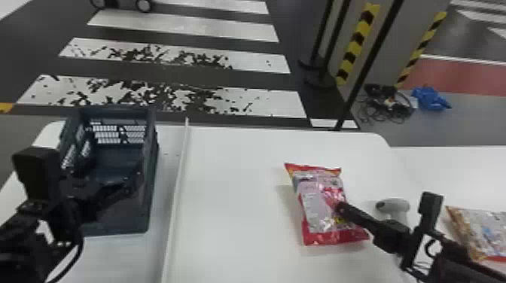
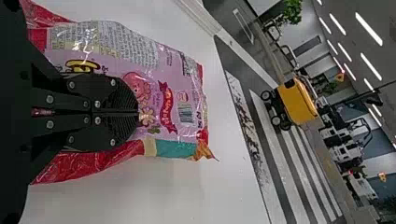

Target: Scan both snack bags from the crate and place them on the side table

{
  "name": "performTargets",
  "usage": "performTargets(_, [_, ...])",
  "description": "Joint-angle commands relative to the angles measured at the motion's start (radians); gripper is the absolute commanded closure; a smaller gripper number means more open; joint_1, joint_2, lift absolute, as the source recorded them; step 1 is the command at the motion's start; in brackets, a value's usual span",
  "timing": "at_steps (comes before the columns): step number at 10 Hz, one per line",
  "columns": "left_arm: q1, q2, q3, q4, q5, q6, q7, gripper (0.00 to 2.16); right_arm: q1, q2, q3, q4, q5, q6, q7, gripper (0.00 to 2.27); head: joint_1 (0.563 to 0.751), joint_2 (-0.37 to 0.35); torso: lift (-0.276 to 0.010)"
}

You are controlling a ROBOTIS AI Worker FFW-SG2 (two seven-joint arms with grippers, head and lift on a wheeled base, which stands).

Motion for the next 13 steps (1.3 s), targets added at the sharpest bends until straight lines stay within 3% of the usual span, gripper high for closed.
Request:
performTargets(1, [0.000, 0.001, 0.000, 0.000, 0.000, 0.000, 0.000, 0.09, 0.011, 0.005, -0.007, -0.003, -0.001, -0.017, 0.000, 2.21, 0.695, -0.171, -0.098])
performTargets(6, [0.002, 0.002, -0.003, -0.003, 0.000, 0.000, 0.000, 0.09, 0.072, 0.028, -0.023, -0.253, -0.087, 0.176, 0.000, 2.21, 0.695, -0.185, -0.098])
performTargets(8, [0.000, 0.002, -0.006, -0.003, 0.002, 0.000, 0.000, 0.09, 0.091, 0.032, -0.006, -0.250, -0.083, 0.167, -0.003, 2.21, 0.695, -0.177, -0.098])
performTargets(13, [0.000, 0.004, -0.006, -0.002, 0.007, 0.000, -0.001, 0.09, 0.017, 0.023, -0.098, -0.132, 0.029, 0.069, -0.017, 2.21, 0.695, -0.214, -0.098])
